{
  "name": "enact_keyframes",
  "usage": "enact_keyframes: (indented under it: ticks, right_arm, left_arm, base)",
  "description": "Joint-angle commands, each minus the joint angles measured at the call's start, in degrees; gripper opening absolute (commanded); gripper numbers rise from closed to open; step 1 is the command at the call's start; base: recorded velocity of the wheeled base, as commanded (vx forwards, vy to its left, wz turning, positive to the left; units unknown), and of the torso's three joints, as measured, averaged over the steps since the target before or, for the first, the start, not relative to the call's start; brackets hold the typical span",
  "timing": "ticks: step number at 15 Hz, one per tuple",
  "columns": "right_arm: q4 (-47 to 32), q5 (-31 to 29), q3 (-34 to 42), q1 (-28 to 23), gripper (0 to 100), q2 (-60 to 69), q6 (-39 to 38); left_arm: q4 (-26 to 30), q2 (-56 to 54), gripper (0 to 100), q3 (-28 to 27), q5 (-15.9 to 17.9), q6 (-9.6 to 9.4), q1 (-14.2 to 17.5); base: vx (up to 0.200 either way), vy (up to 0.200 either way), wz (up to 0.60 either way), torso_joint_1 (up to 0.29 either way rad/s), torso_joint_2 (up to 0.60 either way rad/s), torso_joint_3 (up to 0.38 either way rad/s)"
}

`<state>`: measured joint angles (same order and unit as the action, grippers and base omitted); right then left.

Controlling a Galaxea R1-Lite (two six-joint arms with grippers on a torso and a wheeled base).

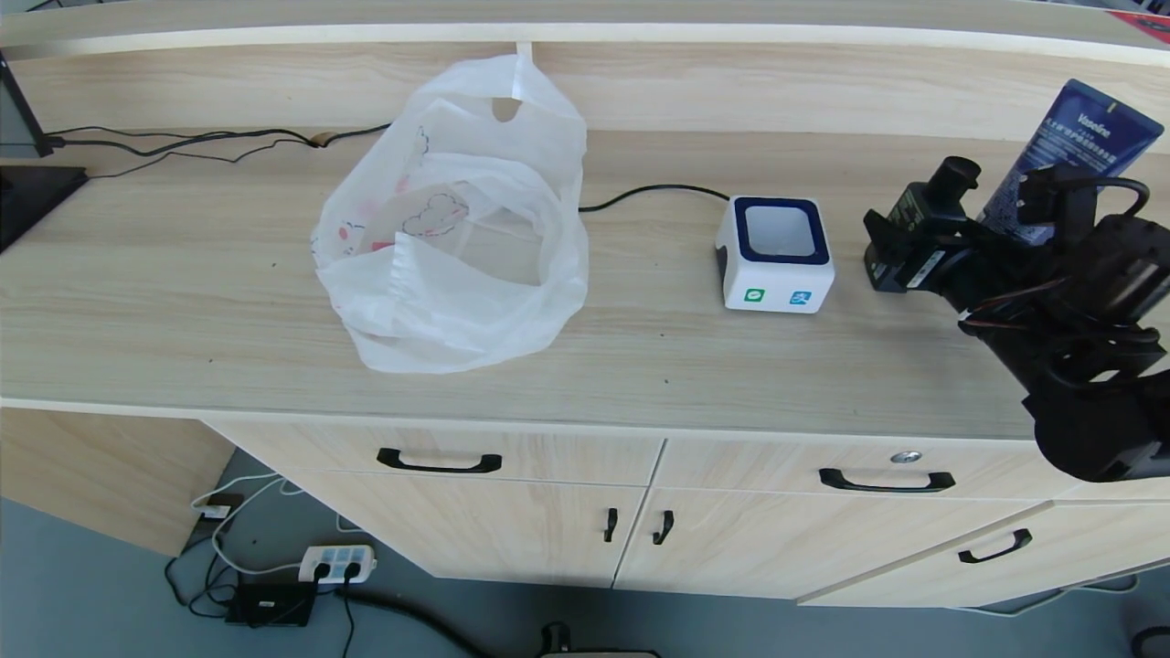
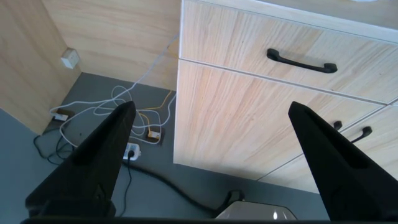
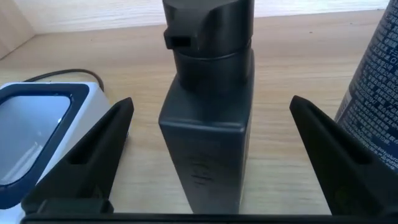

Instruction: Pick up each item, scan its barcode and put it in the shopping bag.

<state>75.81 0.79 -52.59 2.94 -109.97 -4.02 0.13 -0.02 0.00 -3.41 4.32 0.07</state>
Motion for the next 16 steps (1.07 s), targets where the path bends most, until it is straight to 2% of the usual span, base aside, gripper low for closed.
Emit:
enact_keyframes:
  ticks: [1, 7, 8, 16]
  right_arm:
    - [-0.1, 0.0, -3.1, 0.0, 100, -3.1, 0.0]
    - [0.2, -0.7, -5.5, -0.1, 100, -5.6, 0.2]
    - [1.6, -1.1, -5.4, 0.0, 0, -5.6, 0.2]
    - [8.7, -0.9, -4.8, 0.7, 0, -3.4, -0.8]
  left_arm:
    - [0.0, 0.0, 100, 0.0, 0.0, -0.01, 0.0]
    - [0.0, 0.0, 100, 0.0, 0.0, -0.01, 0.0]
    - [0.0, 0.0, 100, 0.0, 0.0, -0.01, 0.0]
    - [0.0, 0.0, 100, 0.0, 0.0, -0.01, 0.0]
  base:
    - [0.000, 0.000, 0.00, 0.000, 0.00, 0.000]
    - [0.000, 0.000, 0.00, 0.000, 0.00, 0.000]
    - [0.000, 0.000, 0.00, 0.000, 0.00, 0.000]
    - [0.000, 0.000, 0.00, 0.000, 0.00, 0.000]
